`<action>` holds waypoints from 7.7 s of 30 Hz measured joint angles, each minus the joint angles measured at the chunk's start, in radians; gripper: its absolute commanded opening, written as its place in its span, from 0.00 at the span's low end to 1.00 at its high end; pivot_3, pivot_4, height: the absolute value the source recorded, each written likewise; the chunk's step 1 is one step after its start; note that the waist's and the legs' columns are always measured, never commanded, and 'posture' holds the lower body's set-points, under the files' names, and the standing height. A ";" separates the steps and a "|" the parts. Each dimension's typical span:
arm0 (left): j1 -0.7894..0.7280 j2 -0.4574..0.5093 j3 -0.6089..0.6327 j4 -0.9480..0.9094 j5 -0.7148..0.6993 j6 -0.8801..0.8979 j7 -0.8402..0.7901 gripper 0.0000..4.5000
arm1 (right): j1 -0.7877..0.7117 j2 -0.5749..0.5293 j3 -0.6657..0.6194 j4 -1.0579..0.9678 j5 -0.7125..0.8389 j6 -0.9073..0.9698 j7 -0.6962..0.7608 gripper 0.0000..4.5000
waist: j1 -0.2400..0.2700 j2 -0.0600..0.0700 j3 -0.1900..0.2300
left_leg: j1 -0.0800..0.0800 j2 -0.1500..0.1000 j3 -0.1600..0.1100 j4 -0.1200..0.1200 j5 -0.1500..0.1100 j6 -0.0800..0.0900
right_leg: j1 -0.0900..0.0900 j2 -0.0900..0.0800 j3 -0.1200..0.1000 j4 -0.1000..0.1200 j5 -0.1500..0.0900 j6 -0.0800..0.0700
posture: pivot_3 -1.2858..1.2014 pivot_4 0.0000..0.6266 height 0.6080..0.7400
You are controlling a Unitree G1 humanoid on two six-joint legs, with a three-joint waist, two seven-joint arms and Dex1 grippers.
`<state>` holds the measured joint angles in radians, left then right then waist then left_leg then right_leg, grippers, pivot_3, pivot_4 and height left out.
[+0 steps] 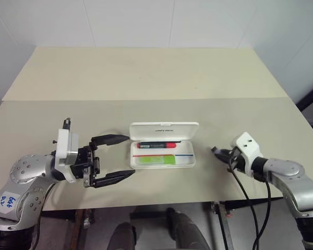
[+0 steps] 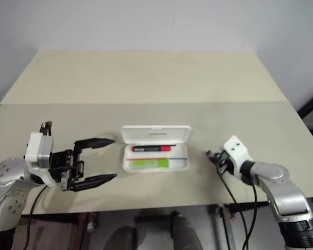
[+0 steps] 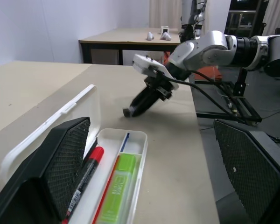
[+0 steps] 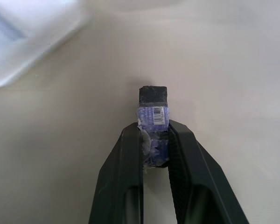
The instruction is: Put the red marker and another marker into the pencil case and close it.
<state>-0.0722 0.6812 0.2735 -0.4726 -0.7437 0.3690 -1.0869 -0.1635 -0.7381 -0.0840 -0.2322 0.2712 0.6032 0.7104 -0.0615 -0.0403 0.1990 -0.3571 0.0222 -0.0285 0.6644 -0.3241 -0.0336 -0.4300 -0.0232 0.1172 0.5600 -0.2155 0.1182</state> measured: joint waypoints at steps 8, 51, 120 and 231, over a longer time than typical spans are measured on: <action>-0.028 0.000 -0.010 0.033 -0.001 -0.010 -0.026 1.00 | -0.123 -0.050 -0.018 -0.183 0.167 0.137 0.084 0.09 | 0.005 0.002 0.001 | -0.001 0.004 -0.002 -0.002 -0.002 0.002 | -0.016 0.008 0.000 0.026 -0.008 0.002 | 0.52 0.24 1.00; 0.003 -0.006 -0.039 0.012 -0.001 -0.038 0.017 1.00 | -0.452 -0.058 0.504 -0.076 -0.134 -0.077 0.431 0.54 | -0.001 0.000 0.002 | 0.005 0.007 0.008 0.001 -0.003 0.002 | -0.016 0.012 0.009 0.030 -0.017 -0.015 | 0.52 0.24 1.00; -0.874 -0.022 -0.195 1.348 0.402 -0.178 -0.079 0.01 | -0.048 -0.008 -0.166 -0.212 0.316 -0.153 0.245 1.00 | 0.008 -0.001 0.003 | 0.004 0.006 0.011 0.001 -0.003 0.001 | -0.016 0.014 0.014 0.030 -0.006 0.004 | 0.52 0.24 1.00; -0.257 0.046 -0.003 0.468 0.102 -0.119 -0.383 0.99 | -0.101 -0.068 -0.144 0.223 0.212 -0.501 0.525 1.00 | -0.026 -0.005 0.004 | 0.020 0.006 0.021 0.000 -0.005 0.004 | -0.005 0.016 0.028 0.029 -0.010 0.003 | 0.52 0.24 1.00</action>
<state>-0.3294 0.7277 0.2704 -0.0042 -0.6420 0.2503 -1.4699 -0.2644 -0.8064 -0.2277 -0.0095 0.4829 0.1023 1.2356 -0.0874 -0.0451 0.2030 -0.3369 0.0284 -0.0079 0.6646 -0.3294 -0.0300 -0.4346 -0.0071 0.1452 0.5891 -0.2257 0.1212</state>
